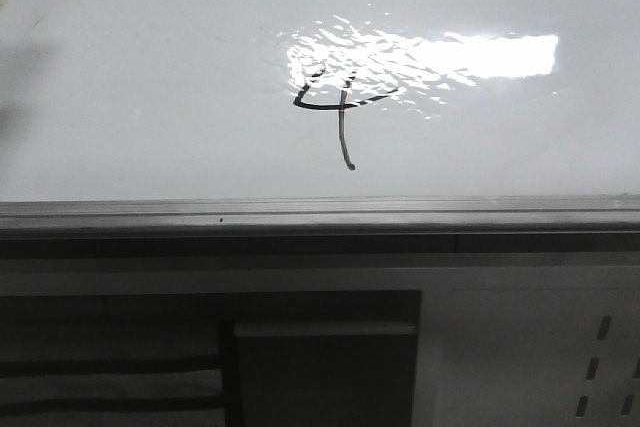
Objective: Write number 4 on whiteboard
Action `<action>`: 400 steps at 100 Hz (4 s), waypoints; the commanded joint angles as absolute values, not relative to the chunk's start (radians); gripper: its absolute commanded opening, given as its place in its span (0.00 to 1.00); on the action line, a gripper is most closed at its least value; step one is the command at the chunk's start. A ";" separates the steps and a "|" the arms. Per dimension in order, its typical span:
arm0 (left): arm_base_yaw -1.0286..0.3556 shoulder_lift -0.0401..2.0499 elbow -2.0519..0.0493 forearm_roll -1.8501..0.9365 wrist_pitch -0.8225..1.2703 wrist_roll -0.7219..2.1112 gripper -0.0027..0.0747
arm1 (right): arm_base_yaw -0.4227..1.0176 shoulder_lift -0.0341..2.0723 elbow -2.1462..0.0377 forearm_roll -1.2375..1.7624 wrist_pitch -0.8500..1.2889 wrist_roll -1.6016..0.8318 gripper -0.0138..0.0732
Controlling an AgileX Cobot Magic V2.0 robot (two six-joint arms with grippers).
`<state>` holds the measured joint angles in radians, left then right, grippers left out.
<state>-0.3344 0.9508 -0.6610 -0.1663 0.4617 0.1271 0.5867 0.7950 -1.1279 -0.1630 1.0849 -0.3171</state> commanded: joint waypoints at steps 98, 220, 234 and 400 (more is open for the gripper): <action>-0.252 1.194 -0.685 -0.360 0.087 0.111 0.15 | 0.586 0.793 -1.120 -0.183 1.003 -0.285 0.66; -0.252 0.390 -0.472 -0.155 0.356 0.111 0.10 | 0.586 0.531 -0.673 -0.195 0.518 0.122 0.08; -0.252 0.390 -0.472 -0.160 0.356 0.111 0.01 | 0.586 0.537 -0.673 -0.193 0.503 0.122 0.08; -0.042 -0.032 0.025 -0.114 -0.038 0.113 0.01 | 0.586 0.537 -0.673 -0.191 0.510 0.122 0.08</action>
